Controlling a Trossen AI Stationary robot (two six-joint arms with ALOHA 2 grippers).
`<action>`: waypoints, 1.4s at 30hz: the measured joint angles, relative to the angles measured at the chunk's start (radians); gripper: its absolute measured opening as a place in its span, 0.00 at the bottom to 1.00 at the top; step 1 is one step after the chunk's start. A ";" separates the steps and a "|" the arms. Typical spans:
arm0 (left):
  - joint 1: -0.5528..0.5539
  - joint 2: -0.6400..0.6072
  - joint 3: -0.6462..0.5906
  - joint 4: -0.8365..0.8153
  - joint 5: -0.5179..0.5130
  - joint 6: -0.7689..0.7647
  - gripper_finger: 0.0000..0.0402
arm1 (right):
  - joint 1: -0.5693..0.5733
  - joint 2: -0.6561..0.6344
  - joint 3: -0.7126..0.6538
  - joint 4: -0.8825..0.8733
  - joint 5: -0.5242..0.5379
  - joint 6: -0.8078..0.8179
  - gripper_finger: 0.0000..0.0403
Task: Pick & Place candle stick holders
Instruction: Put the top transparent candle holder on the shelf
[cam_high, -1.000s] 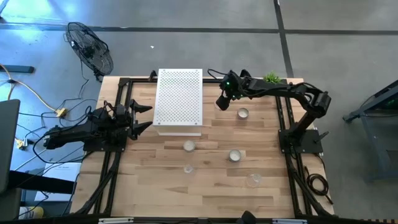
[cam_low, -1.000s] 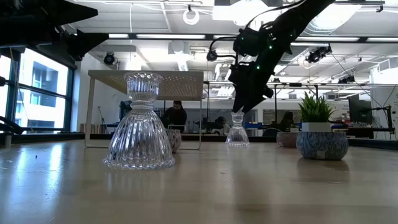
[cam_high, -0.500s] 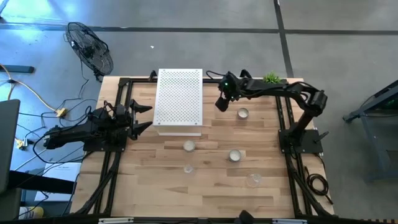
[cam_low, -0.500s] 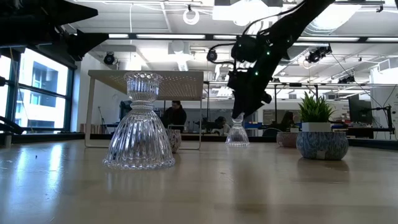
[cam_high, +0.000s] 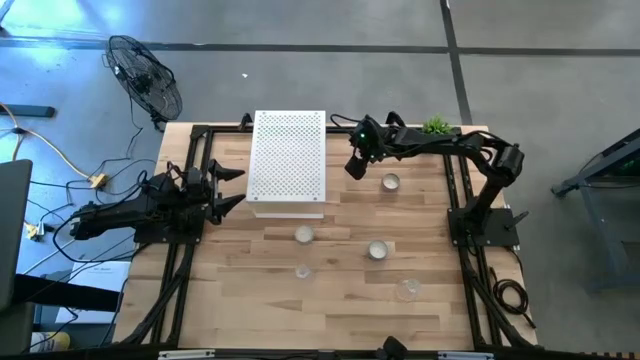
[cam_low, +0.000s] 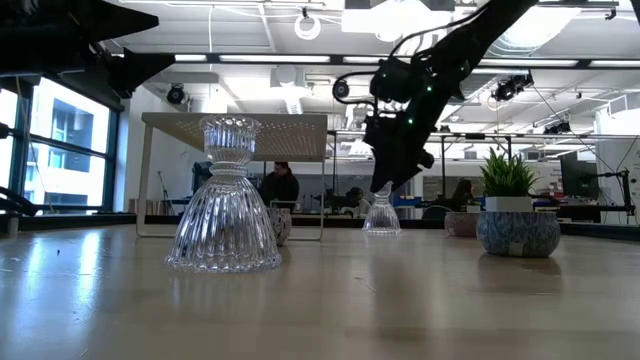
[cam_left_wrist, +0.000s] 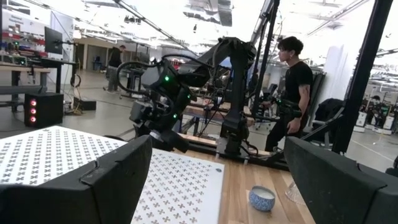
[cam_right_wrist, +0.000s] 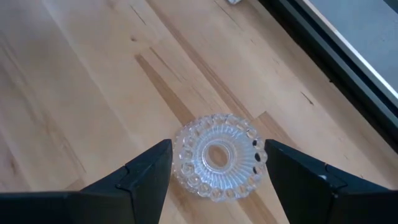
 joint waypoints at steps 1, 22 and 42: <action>0.000 0.000 0.000 0.005 0.000 0.000 0.90 | 0.000 0.000 0.000 -0.002 0.000 0.000 0.61; 0.000 0.000 0.000 -0.004 0.006 0.000 0.90 | 0.000 0.000 0.000 -0.016 0.035 -0.022 0.34; 0.000 0.000 0.000 0.005 0.006 -0.007 0.90 | 0.019 0.000 0.000 -0.029 0.069 -0.069 0.34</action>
